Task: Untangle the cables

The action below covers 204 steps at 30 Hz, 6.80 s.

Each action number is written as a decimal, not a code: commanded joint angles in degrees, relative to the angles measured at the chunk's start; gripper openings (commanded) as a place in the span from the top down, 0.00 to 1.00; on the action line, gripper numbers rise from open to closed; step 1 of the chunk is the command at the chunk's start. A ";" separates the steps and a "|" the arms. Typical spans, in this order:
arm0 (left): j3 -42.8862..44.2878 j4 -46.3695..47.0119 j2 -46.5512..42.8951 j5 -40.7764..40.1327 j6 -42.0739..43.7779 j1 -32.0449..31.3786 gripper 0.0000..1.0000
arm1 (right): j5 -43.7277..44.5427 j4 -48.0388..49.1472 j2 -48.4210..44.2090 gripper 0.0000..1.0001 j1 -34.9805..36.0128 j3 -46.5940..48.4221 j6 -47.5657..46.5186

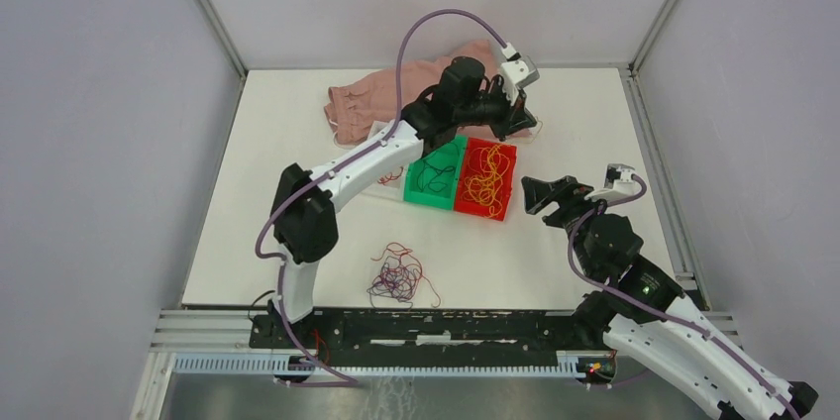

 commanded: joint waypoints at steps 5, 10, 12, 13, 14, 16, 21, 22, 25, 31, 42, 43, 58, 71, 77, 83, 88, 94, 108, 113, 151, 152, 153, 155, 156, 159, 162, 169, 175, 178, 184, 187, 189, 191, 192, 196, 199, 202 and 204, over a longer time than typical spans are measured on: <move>-1.41 -5.07 4.53 1.75 3.73 2.11 0.97 | 1.90 -0.76 -1.39 0.19 -0.27 -0.11 -0.14; -5.56 -10.44 4.35 -3.22 10.36 2.46 0.97 | 2.82 -1.00 -1.31 0.19 -0.23 0.16 -0.30; -5.92 -12.58 4.74 -6.38 13.37 2.40 0.97 | 2.81 -0.74 -0.64 0.19 -0.24 0.39 -0.18; -5.88 -13.60 5.08 -7.83 14.64 2.37 0.97 | 2.70 -0.64 -0.23 0.19 -0.28 0.50 -0.09; -5.86 -14.35 5.42 -9.37 15.63 2.27 0.97 | 2.65 -0.40 -0.01 0.19 -0.24 0.48 0.00; -5.71 -15.62 6.08 -11.50 17.94 2.24 0.97 | 2.58 -0.32 0.31 0.20 -0.26 0.49 0.14; -6.42 -17.50 7.03 -14.70 23.84 1.22 0.97 | 2.84 -0.92 0.11 0.20 -0.30 0.79 0.19; -6.67 -17.85 7.33 -15.25 24.75 0.82 0.97 | 2.97 -1.04 0.07 0.20 -0.30 0.84 0.17; -7.02 -18.16 8.09 -16.78 26.32 -0.13 0.97 | 3.32 -1.98 0.24 0.20 -0.35 1.23 0.22; -5.18 -18.35 10.53 -16.48 23.95 -0.65 0.91 | 3.62 -3.44 -0.10 0.21 -0.30 0.40 0.69; 2.20 -29.16 8.96 -10.88 19.16 3.03 0.32 | 1.10 -5.15 4.10 0.19 -0.30 0.06 2.13; 3.16 -30.25 8.06 -9.76 19.20 3.19 0.26 | 0.85 -5.04 4.68 0.19 -0.30 0.05 2.32; 13.34 -43.87 -2.77 2.60 15.07 10.74 0.07 | -6.64 -5.65 24.10 0.18 -0.83 5.35 5.75; 3.55 -56.18 -17.38 6.26 21.45 30.51 0.04 | -12.88 1.43 47.14 0.24 -1.28 7.69 5.31; -11.33 -57.81 -24.63 6.18 31.41 31.22 0.06 | -17.10 8.36 52.69 0.33 -3.06 7.41 6.56; -21.32 -57.35 -28.57 5.91 35.11 31.25 0.10 | -20.62 11.57 55.62 0.45 -4.87 8.36 8.14; -24.52 -55.69 -30.69 6.13 35.99 31.25 0.11 | -21.81 12.01 56.32 0.57 -5.79 8.78 10.02; -27.19 -55.04 -32.15 6.48 37.60 31.25 0.12 | -19.71 12.70 54.71 0.64 -5.93 7.55 12.53; -29.93 -55.90 -34.95 7.66 40.25 31.29 0.13 | -14.87 10.73 54.97 1.00 -6.53 14.61 8.05; -31.61 -57.65 -35.44 8.84 42.69 31.27 0.14 | -13.62 11.29 58.22 1.00 -6.71 18.17 5.08; -39.76 -54.68 -41.59 9.32 46.79 31.34 0.01 | -34.69 4.82 51.94 0.32 -5.90 23.40 -8.81; -40.17 -53.75 -41.78 9.27 46.40 31.38 0.01 | -37.59 6.20 51.36 0.31 -5.32 22.02 -9.66; -40.59 -53.08 -41.93 9.31 46.08 31.37 0.01 | -40.20 7.55 51.17 0.31 -4.47 20.89 -10.74; -41.19 -51.46 -41.95 9.49 45.03 31.84 0.01 | -46.39 10.64 53.04 0.31 -2.32 19.41 -13.05; -41.33 -50.62 -41.89 9.56 44.36 32.27 0.01 | -48.43 11.85 54.26 0.32 -0.69 19.34 -14.71; -40.94 -48.59 -41.33 10.48 42.74 34.54 0.01 | -52.74 13.75 58.57 0.32 4.89 20.75 -22.67; -40.38 -47.82 -40.95 11.08 42.03 36.96 0.01 | -58.83 11.61 64.58 0.31 8.44 25.29 -30.95; -39.01 -49.65 -40.99 13.80 43.39 43.26 0.00 | -61.74 -0.23 78.25 0.34 12.81 37.60 -43.36; -38.56 -51.41 -40.46 14.97 45.16 46.63 0.00 | -59.61 -2.91 83.63 0.42 14.24 42.22 -45.17; -38.41 -51.32 -40.37 15.65 45.02 47.23 0.00 | -57.51 -1.24 83.52 0.54 14.26 41.31 -45.05; -38.50 -50.02 -40.19 16.25 43.43 47.33 0.01 | -48.82 5.01 80.69 0.94 11.95 38.80 -37.38; -39.23 -49.61 -40.35 17.09 43.45 47.34 0.01 | -47.67 11.57 78.04 0.99 8.48 35.22 -29.66; -40.28 -49.46 -40.45 18.03 43.71 47.33 0.02 | -47.70 17.05 75.76 0.99 6.31 31.77 -24.80; -41.51 -49.50 -40.43 19.22 43.93 47.33 0.04 | -47.24 21.44 73.66 0.99 4.86 28.86 -21.57; -42.09 -49.55 -40.38 20.04 43.84 47.33 0.04 | -47.19 23.01 72.88 0.99 4.56 27.92 -20.60; -44.64 -49.58 -40.36 22.12 43.66 46.65 0.07 | -44.96 24.44 70.68 0.99 4.45 25.79 -18.07; -46.88 -49.59 -40.52 21.30 43.93 44.51 0.08 | -42.80 26.61 68.12 0.99 4.44 23.41 -16.63; -49.41 -48.51 -40.55 20.14 43.07 41.07 0.08 | -41.50 28.63 65.89 0.99 4.45 21.06 -15.04; -51.05 -46.90 -40.63 19.95 41.40 38.13 0.09 | -41.53 30.03 64.60 0.99 4.44 19.91 -13.99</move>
